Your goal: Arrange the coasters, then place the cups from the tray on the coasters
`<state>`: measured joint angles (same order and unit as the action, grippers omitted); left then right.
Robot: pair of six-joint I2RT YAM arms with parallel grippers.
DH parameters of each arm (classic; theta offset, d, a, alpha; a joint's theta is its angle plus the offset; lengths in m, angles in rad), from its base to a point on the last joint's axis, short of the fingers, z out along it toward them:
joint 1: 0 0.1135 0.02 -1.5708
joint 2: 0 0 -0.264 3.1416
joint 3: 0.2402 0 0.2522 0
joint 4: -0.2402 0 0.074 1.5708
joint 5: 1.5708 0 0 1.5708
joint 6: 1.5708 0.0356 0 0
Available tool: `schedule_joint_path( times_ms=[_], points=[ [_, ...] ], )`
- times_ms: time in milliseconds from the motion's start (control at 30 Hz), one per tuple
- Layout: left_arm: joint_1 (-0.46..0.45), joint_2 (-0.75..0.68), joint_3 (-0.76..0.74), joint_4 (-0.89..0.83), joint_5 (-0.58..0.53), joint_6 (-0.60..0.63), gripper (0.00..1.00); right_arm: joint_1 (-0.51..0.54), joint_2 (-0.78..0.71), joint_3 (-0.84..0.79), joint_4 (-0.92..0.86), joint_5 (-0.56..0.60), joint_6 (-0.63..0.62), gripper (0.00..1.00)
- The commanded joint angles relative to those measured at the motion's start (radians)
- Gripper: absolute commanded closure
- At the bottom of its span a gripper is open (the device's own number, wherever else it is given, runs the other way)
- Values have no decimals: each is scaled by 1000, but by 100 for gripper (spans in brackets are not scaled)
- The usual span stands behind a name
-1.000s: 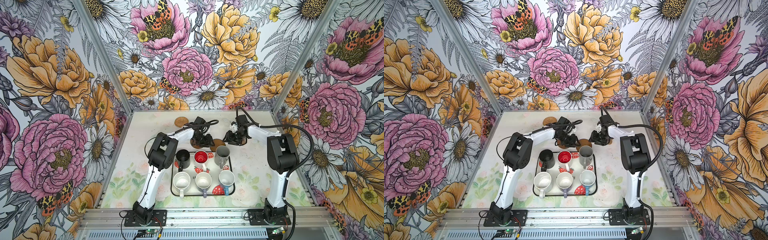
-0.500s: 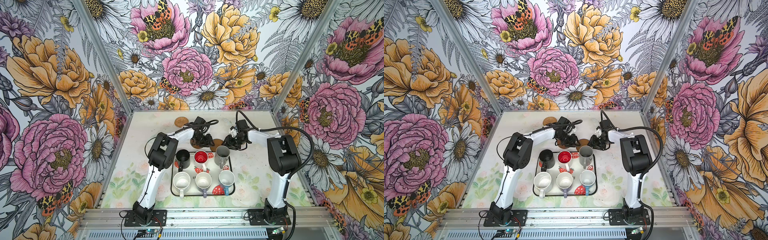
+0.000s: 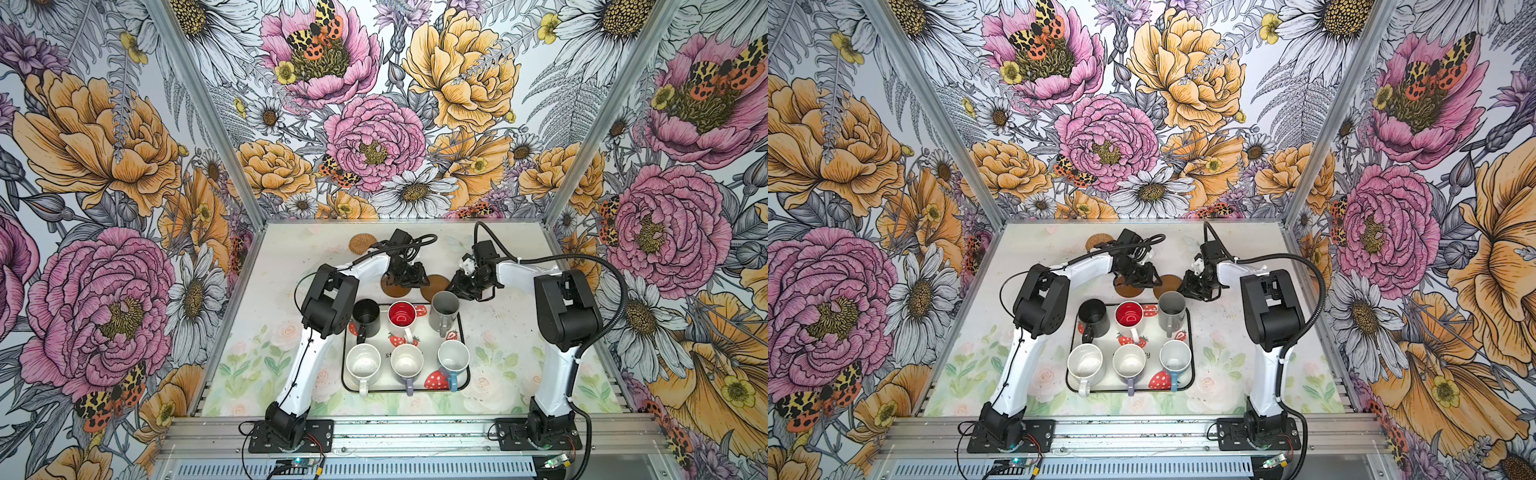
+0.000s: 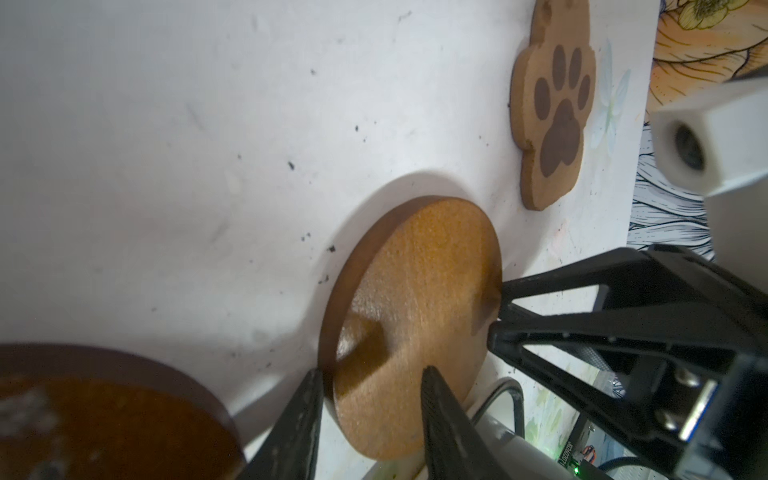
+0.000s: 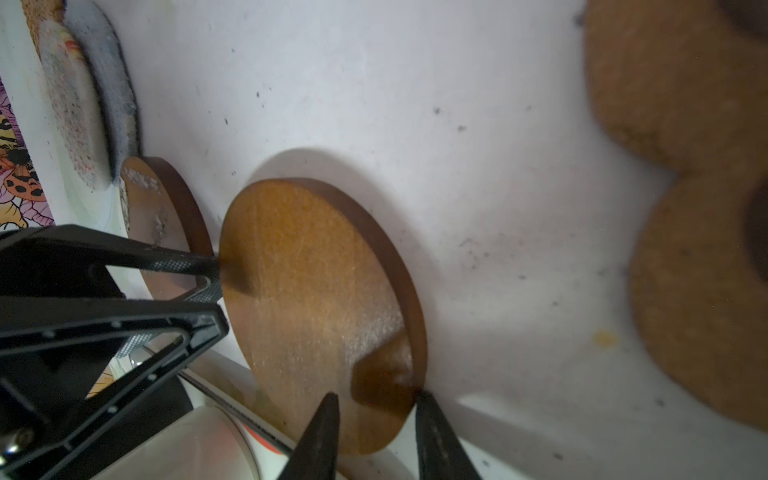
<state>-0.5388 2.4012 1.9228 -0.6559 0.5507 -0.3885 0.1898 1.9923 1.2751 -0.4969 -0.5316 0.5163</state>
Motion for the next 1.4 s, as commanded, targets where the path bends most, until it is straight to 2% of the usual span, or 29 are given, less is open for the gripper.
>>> schedule_joint_path(
  times_ms=[0, 400, 700, 1367],
  points=[
    [-16, 46, 48, 4, 22, -19, 60, 5, 31, 54, 32, -27, 12, 67],
    [-2, 160, 230, 4, 45, -70, 60, -25, 108, 188, 32, -22, 42, 67],
    [11, 218, 323, 4, 54, -102, 60, -50, 140, 221, 32, -18, 54, 66],
    [10, 241, 358, 6, 55, -116, 60, -92, 99, 194, 31, -5, 52, 57]
  ],
)
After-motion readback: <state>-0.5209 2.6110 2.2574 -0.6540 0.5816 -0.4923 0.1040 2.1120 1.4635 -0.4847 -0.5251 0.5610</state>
